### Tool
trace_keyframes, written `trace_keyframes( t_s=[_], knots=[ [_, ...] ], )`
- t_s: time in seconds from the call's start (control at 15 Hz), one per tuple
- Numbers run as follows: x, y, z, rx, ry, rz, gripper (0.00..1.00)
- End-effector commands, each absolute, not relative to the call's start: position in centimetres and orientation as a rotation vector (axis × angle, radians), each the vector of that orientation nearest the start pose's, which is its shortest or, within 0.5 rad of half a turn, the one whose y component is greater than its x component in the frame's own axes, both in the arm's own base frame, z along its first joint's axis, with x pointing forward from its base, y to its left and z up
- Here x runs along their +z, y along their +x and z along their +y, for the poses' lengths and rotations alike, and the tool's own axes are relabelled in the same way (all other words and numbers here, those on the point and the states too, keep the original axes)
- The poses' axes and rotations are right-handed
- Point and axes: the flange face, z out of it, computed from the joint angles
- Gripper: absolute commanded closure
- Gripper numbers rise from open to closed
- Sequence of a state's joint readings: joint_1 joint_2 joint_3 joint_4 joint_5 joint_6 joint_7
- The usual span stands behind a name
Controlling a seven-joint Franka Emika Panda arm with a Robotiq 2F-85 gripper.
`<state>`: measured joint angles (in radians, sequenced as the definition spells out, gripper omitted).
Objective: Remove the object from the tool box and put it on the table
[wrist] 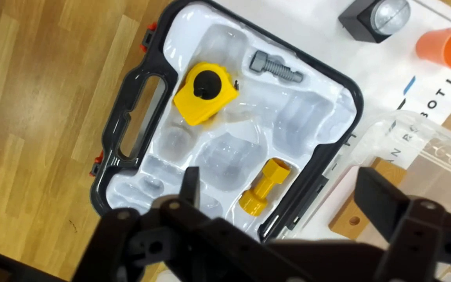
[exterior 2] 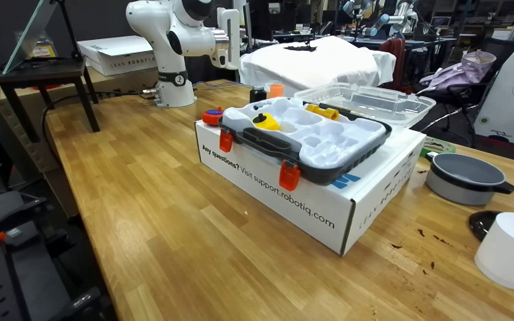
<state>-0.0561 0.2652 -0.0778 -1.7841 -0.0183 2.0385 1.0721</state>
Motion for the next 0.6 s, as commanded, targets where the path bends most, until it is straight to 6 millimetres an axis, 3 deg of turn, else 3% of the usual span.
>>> trace_keyframes(
  t_s=[0.0,0.13,0.2,0.53],
  knots=[
    [40.02,63.80,-9.39,0.037,-2.461,2.027,0.00],
    [39.77,64.14,-10.05,0.028,-2.393,2.116,0.00],
    [39.43,63.65,-9.89,-0.006,-2.455,2.037,0.00],
    [39.50,63.92,-10.05,-0.007,-2.411,2.093,0.00]
  ],
)
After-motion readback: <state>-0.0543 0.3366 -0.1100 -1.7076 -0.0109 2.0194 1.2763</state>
